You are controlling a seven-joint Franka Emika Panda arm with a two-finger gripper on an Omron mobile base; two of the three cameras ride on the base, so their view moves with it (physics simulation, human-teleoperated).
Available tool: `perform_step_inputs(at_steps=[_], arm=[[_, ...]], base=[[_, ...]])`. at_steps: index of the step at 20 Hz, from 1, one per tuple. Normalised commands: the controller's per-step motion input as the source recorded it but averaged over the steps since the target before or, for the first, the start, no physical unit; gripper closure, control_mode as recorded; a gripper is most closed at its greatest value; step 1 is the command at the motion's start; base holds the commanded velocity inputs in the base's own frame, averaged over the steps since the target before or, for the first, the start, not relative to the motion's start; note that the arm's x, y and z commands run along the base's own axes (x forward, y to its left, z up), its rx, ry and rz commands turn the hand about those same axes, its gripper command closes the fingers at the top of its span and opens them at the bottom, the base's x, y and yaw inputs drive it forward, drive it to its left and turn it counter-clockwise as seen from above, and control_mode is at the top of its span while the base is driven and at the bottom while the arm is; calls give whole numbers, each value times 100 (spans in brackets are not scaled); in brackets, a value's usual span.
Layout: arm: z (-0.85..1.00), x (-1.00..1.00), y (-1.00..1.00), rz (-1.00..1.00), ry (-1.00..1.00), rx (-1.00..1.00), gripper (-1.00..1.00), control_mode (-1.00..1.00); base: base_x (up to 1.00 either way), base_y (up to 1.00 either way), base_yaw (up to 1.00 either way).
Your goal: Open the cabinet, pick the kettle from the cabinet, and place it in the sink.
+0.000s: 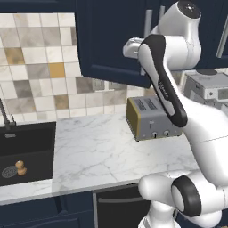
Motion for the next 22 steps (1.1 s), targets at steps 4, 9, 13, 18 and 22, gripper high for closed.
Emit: perform_step_inputs(at_steps=[4,9,13,18,22], arm=[[0,-44,29,0,-4,-4,100,-100],[0,-46,31,0,-8,-7,100,-100],[0,-43,31,0,-5,-6,100,-100],[0,-37,35,0,0,-3,100,-100],[0,-31,39,0,0,0,100,-100]], base=[[0,0,0],[0,0,0],[0,0,0],[0,0,0],[0,0,0]])
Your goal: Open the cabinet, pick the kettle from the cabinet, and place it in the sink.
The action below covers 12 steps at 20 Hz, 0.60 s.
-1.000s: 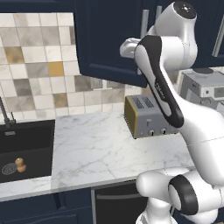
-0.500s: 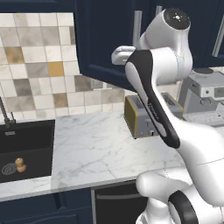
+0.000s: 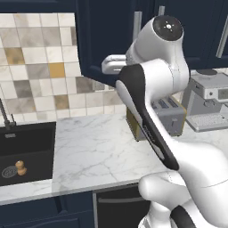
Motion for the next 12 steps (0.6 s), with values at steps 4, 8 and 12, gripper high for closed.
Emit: perform_step_inputs(at_steps=[4,8,12], arm=[[0,-25,40,0,0,0,100,-100],[1,-16,41,0,0,0,100,-100],[12,-22,14,0,0,0,100,-100]], base=[[0,0,0],[0,0,0],[0,0,0]])
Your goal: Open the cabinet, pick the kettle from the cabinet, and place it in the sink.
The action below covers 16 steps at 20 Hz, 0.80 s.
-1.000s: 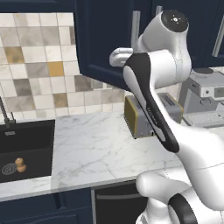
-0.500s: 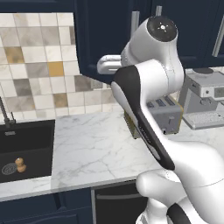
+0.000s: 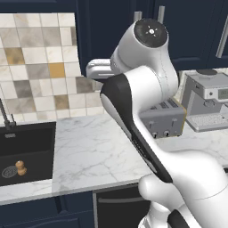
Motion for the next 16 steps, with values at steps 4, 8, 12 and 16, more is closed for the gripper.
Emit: perform_step_inputs(at_steps=[4,8,12,16], arm=[[10,-29,-9,2,0,0,100,-100],[6,-18,-25,0,0,0,-100,-100],[1,-7,-32,0,0,0,-100,-100],[1,-8,-39,0,1,5,-100,-100]], base=[[0,0,0],[0,0,0],[0,0,0],[0,0,0]])
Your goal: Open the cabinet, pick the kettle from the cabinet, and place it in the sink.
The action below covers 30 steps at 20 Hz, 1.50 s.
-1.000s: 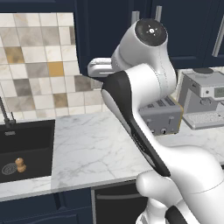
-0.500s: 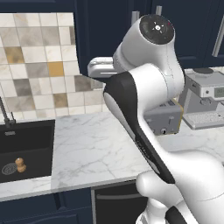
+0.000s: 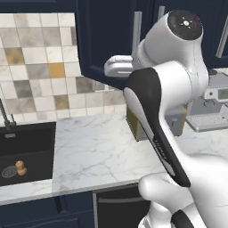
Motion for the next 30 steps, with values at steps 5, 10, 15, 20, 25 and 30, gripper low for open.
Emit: perform_step_inputs(at_steps=[5,10,15,20,25,30], arm=[[0,-8,-49,0,2,13,-100,-100],[2,-9,-42,0,0,18,-100,-100],[3,-8,-38,0,0,19,-100,-100],[0,-2,-37,0,1,20,-100,-100],[0,1,-23,0,10,14,-100,-100],[-5,8,-13,0,15,14,-100,-100]], base=[[0,0,0],[0,0,0],[0,0,0],[0,0,0],[0,0,0],[0,0,0]])
